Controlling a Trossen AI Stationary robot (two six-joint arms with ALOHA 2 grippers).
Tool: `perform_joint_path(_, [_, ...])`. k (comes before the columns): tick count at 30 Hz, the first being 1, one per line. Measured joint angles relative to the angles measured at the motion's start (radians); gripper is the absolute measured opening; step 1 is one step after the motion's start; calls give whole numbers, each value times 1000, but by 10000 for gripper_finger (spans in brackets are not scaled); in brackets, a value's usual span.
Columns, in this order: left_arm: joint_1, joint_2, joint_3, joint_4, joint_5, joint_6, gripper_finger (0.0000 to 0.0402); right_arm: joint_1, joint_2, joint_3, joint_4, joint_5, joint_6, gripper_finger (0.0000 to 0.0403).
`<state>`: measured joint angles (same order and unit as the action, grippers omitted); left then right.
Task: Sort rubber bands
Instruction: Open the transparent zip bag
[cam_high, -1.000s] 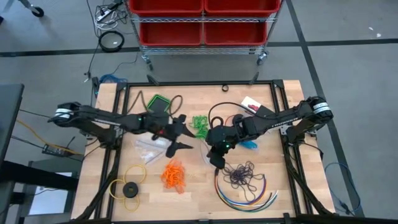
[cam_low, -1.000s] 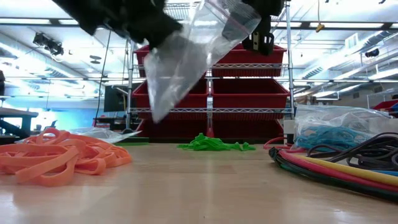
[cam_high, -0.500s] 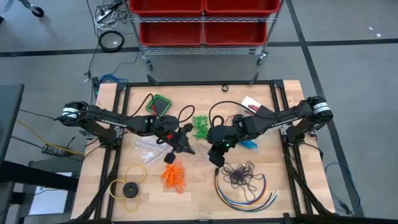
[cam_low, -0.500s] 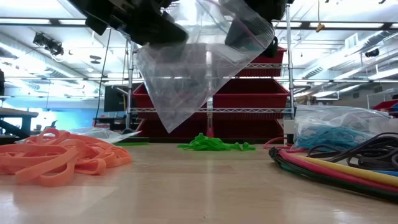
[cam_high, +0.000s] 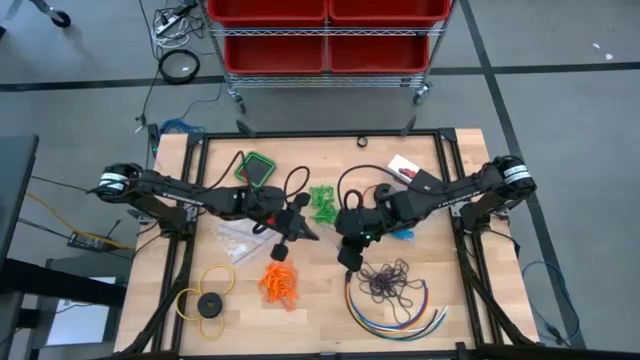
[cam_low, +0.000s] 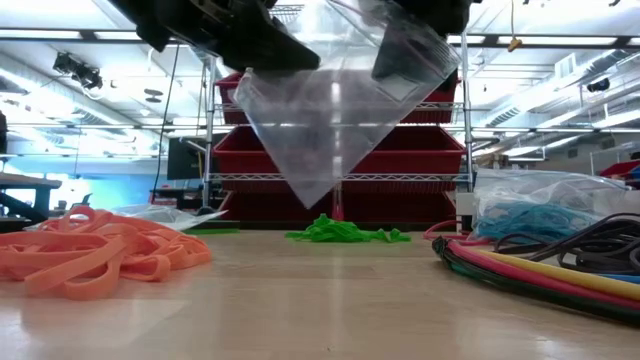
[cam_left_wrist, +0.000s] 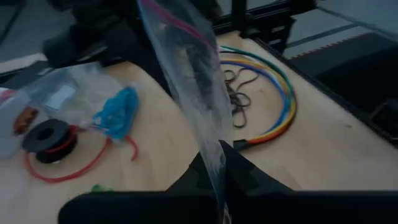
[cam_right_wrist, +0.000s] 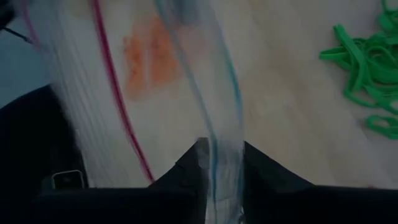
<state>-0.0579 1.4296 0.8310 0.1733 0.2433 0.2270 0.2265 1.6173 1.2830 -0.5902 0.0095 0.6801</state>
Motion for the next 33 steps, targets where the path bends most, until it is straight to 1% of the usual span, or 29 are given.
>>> perform_joint_path(4, [-18, -1, -8, 30, -33, 10, 1, 21, 0, 0, -22, 56, -2, 64])
perform_joint_path(7, [-25, -14, -52, 75, -49, 6, 1, 32, -4, 0, -39, 99, -6, 61])
perform_joint_path(10, [-24, -31, -117, 175, -57, -12, 1, 39, -13, 0, -48, 127, -3, 60])
perform_joint_path(14, [-23, -66, -196, 303, -64, -47, 1, 40, -15, 0, -54, 129, 8, 60])
perform_joint_path(18, [-35, -90, -232, 364, -81, -30, 0, 40, -16, 0, -30, 123, 9, 59])
perform_joint_path(21, [-56, -95, -246, 363, -147, 8, 0, 40, -16, 0, 1, 121, 9, 60])
perform_joint_path(24, [-72, -95, -260, 361, -178, 29, 0, 43, -16, 0, 28, 118, -3, 58])
perform_joint_path(26, [-83, -95, -276, 382, -222, 35, 0, 45, -16, 0, 28, 118, -8, 53])
perform_joint_path(29, [-95, -95, -317, 461, -270, 39, 0, 49, -16, 0, 22, 118, -8, 41])
perform_joint_path(33, [-95, -95, -357, 558, -283, 32, 0, 49, -16, 0, -4, 122, 9, 28])
